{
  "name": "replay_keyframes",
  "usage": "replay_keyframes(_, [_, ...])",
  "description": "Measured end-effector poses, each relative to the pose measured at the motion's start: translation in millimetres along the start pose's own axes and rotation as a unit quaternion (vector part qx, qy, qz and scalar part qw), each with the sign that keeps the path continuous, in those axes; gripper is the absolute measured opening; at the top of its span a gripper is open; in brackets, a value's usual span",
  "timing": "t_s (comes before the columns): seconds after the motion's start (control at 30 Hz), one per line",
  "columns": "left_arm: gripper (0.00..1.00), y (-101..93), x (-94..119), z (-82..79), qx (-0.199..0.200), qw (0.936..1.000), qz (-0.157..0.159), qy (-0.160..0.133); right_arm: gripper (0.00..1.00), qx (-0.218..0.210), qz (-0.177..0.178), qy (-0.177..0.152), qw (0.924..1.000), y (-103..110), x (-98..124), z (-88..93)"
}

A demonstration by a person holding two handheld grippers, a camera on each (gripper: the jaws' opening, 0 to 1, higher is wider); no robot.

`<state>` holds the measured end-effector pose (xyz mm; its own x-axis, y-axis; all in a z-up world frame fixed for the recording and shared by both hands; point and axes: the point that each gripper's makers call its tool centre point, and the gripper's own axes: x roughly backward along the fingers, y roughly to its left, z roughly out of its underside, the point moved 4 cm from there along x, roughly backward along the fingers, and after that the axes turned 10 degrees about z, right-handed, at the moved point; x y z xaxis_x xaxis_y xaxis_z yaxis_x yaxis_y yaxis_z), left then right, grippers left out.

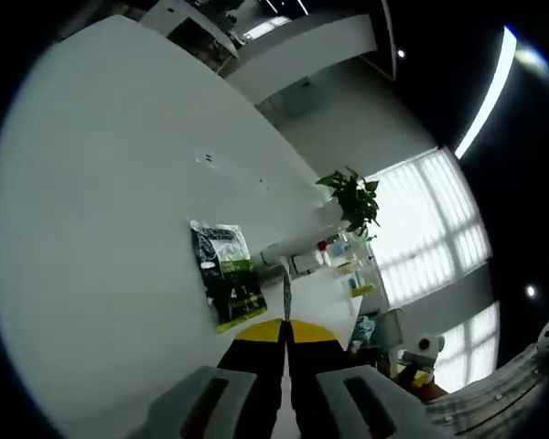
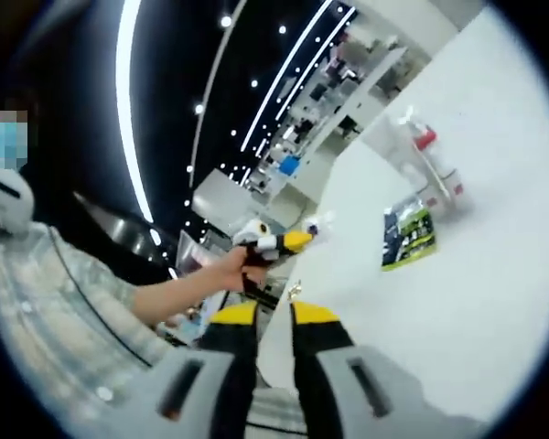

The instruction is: Arrange the skincare products in the storage area until every visible bottle or jar stands upright without overlapping.

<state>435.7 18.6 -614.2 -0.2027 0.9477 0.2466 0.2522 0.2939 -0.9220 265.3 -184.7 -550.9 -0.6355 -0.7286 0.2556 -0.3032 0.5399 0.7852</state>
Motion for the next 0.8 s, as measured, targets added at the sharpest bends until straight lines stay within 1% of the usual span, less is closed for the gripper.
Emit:
replay_keyframes(0.07, [0.01, 8.6, -4.4, -4.7, 0.008, 1.0000, -0.005, 0.002, 0.12, -0.004, 0.006, -0.003, 1.0000, -3.1, 3.5, 0.8])
replay_keyframes(0.17, [0.01, 24.5, -9.0, -12.5, 0.014, 0.9996, -0.025, 0.007, 0.12, -0.011, 0.016, -0.003, 0.9998, -7.8, 7.8, 2.2])
replay_keyframes(0.33, [0.01, 43.0, -15.5, -22.4, 0.028, 0.9986, -0.042, 0.014, 0.12, -0.016, 0.032, -0.005, 0.9993, -13.1, 14.0, 1.9])
replay_keyframes(0.4, [0.01, 53.4, -17.7, -25.8, 0.028, 0.9978, -0.056, 0.022, 0.12, -0.018, 0.037, -0.006, 0.9992, -14.9, 15.8, 1.6])
replay_keyframes(0.5, [0.01, 66.4, -21.4, -30.0, 0.040, 0.9960, -0.075, 0.028, 0.12, -0.020, 0.045, -0.006, 0.9988, -18.4, 18.5, 1.5])
replay_keyframes(0.6, [0.01, 74.1, -28.1, -34.0, 0.045, 0.9948, -0.083, 0.036, 0.12, -0.027, 0.053, -0.008, 0.9982, -22.4, 19.7, 1.3])
replay_keyframes(0.67, [0.01, 79.2, -32.6, -35.8, 0.049, 0.9936, -0.092, 0.044, 0.12, -0.030, 0.056, -0.009, 0.9980, -23.0, 19.6, 0.9])
replay_keyframes(0.73, [0.01, 85.7, -36.5, -36.6, 0.048, 0.9914, -0.108, 0.056, 0.12, -0.032, 0.059, -0.011, 0.9977, -23.5, 19.1, -0.3])
replay_keyframes(0.8, [0.01, 89.7, -38.7, -37.2, 0.054, 0.9904, -0.113, 0.059, 0.12, -0.034, 0.061, -0.012, 0.9975, -24.3, 18.3, -1.9])
